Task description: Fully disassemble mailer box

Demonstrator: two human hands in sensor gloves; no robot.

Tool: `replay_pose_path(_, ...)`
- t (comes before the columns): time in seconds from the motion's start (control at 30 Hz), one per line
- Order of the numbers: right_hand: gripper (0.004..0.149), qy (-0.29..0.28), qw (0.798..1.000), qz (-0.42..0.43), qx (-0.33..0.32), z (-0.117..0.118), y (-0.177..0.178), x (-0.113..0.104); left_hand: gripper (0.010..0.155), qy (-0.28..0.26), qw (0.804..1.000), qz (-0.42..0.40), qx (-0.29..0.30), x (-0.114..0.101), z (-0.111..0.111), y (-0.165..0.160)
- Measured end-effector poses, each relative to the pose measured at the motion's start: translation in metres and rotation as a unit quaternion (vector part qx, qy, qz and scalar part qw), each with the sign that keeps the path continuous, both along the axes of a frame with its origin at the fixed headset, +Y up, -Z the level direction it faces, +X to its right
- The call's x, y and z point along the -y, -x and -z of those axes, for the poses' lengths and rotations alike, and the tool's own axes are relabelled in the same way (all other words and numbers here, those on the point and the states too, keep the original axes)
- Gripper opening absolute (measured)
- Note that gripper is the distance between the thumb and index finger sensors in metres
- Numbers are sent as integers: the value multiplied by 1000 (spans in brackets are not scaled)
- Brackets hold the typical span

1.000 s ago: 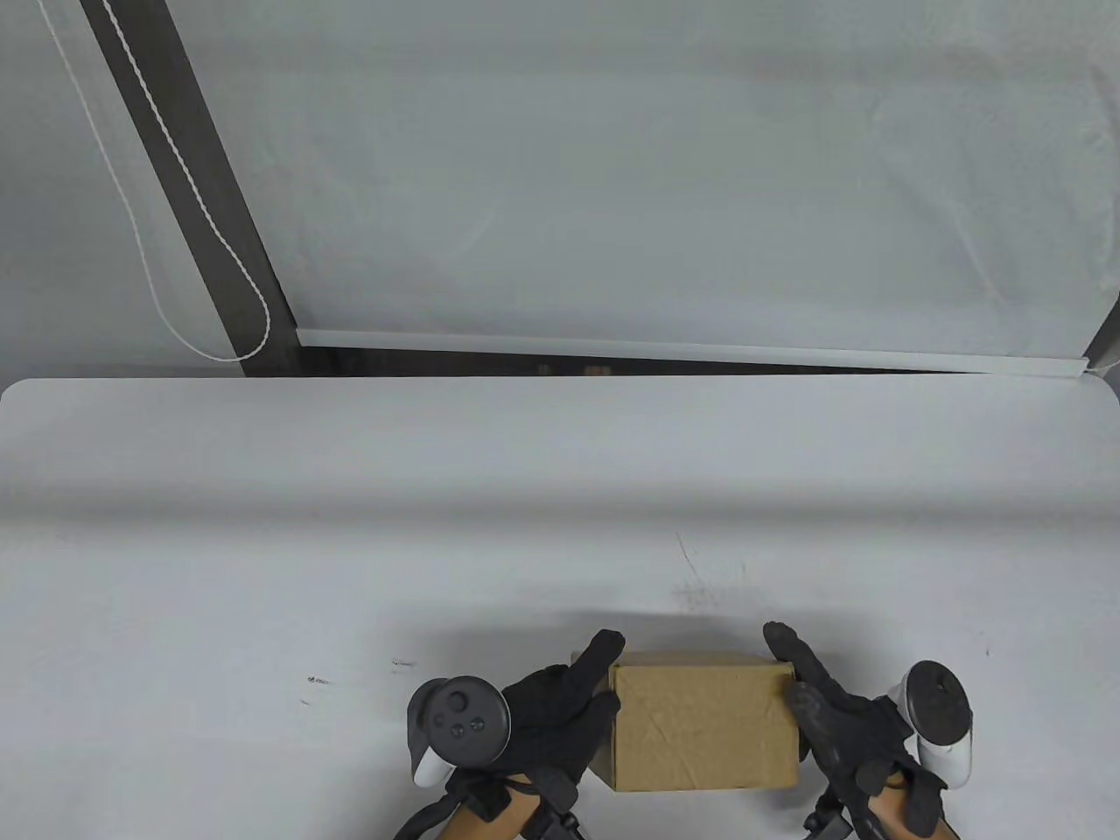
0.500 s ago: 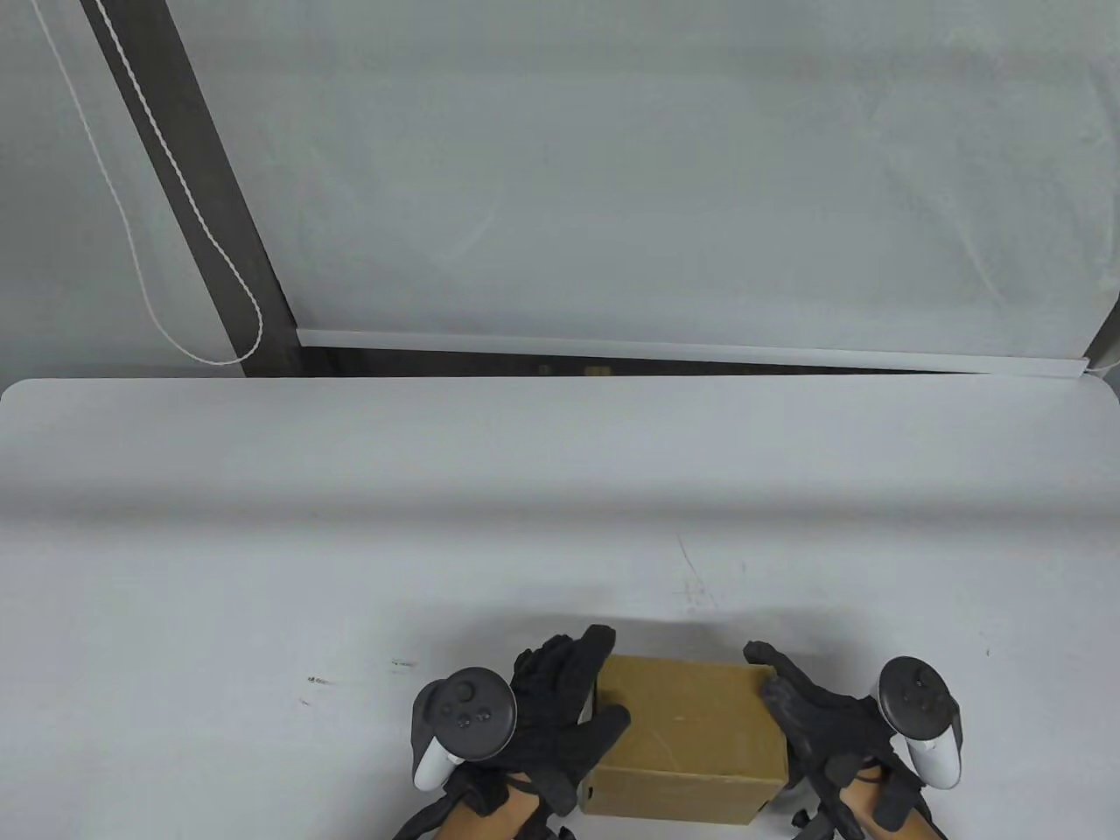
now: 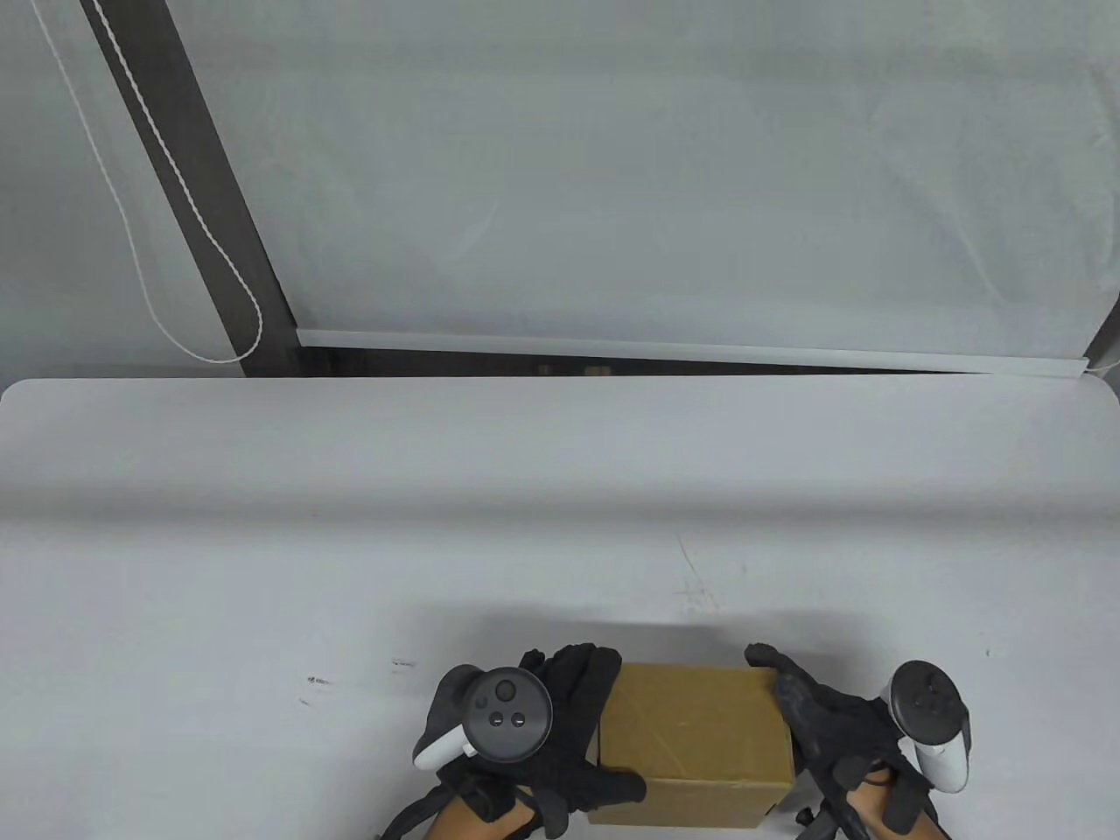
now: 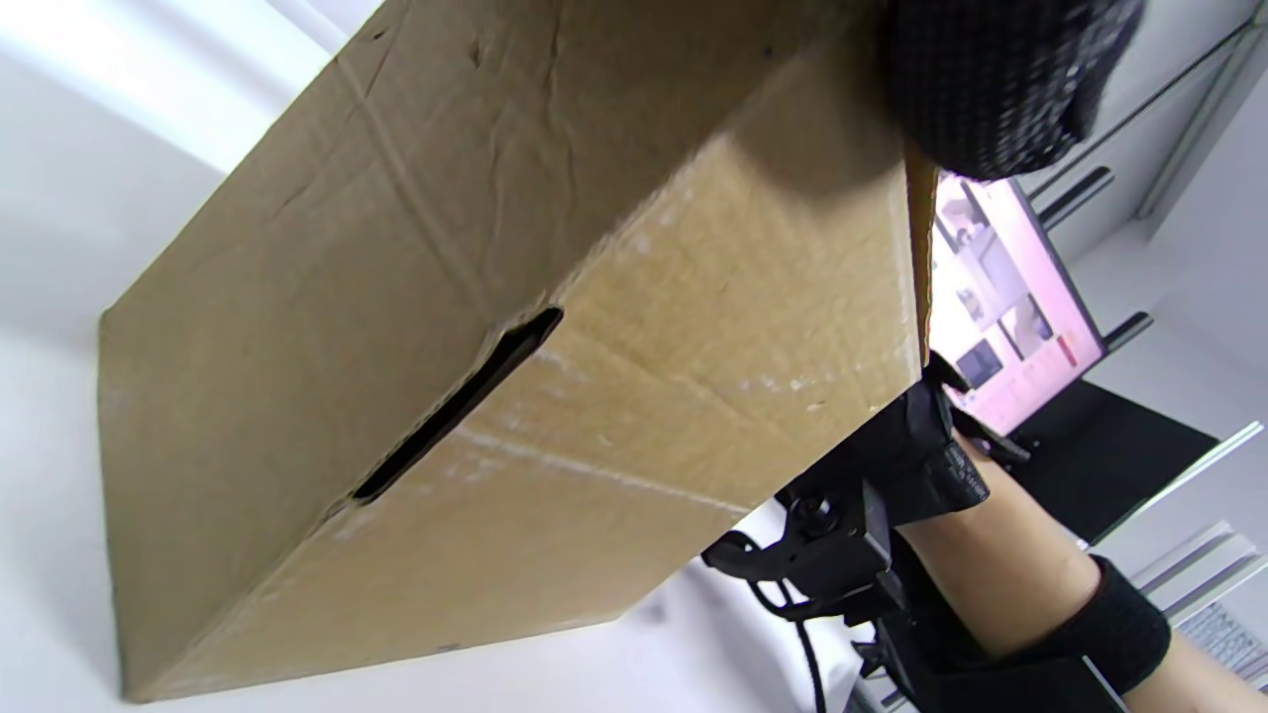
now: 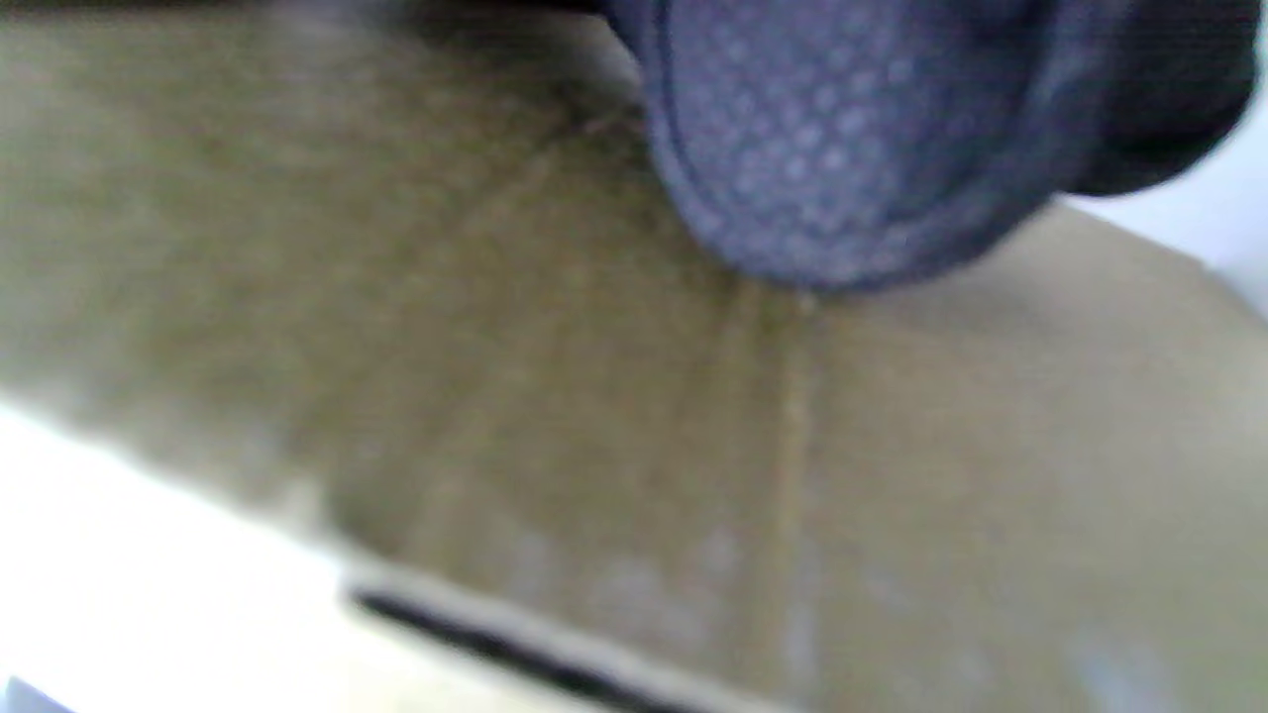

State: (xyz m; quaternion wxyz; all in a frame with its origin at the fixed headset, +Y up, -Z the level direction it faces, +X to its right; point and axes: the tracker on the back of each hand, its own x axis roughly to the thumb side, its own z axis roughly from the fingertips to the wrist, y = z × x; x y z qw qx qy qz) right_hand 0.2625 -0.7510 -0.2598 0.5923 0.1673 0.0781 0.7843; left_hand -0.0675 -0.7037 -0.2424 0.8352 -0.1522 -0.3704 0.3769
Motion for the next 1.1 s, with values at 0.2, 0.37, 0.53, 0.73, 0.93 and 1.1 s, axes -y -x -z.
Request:
replay_pose_path(0.2, 97, 12, 997, 3, -77, -4, 1, -7, 109, -63, 992, -75, -77, -6, 1, 11)
replay_pose_path(0.37, 97, -68, 993, -44, -90, -10, 4, -27, 101, -69, 974, -168, -133, -5, 2, 18)
replay_pose_path(0.53, 98, -66, 987, -42, -140, -13, 10, -33, 102, -31, 962, -198, -184, -3, 0, 23)
replay_pose_path(0.73, 110, -28, 965, -121, -231, -28, 25, -45, 100, -12, 953, -199, -228, -3, -3, 30)
replay_pose_path(0.93, 116, -14, 942, -245, -229, -42, 28, -54, 95, -24, 951, -184, -248, -6, -5, 27)
replay_pose_path(1.1, 118, -31, 954, -224, -195, -36, 34, -46, 95, -38, 948, -187, -254, -3, -6, 25)
